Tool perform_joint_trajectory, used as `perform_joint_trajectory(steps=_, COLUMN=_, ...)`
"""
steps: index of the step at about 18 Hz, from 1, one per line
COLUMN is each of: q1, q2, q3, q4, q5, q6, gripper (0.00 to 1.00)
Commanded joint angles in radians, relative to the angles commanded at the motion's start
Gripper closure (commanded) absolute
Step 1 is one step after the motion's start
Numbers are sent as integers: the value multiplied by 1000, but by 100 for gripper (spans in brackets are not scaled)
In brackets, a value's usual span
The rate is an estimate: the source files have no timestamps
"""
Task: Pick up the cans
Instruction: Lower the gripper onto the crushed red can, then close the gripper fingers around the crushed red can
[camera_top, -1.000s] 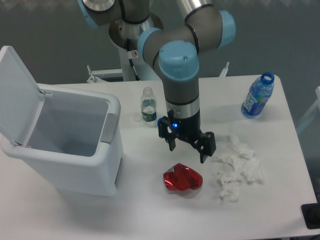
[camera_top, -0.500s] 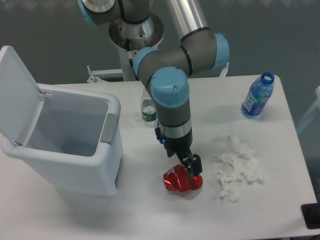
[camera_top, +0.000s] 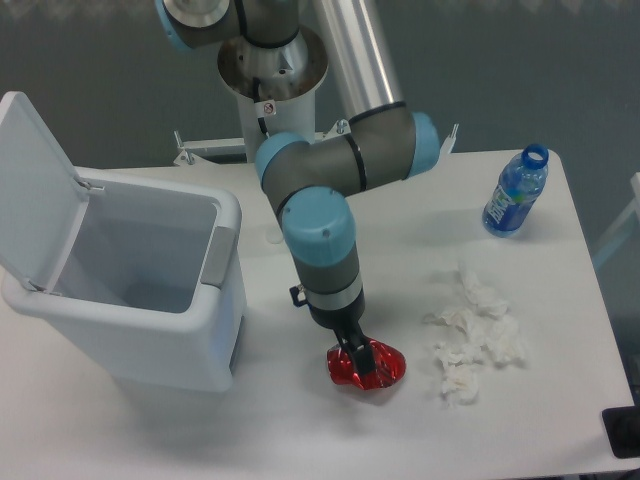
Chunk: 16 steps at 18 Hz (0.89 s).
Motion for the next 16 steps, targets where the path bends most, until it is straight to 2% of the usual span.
perform_joint_trajectory(steps=16, q1=-3, q2=-55, q3=15, q4=2, q5=5, q6=-2, gripper=0)
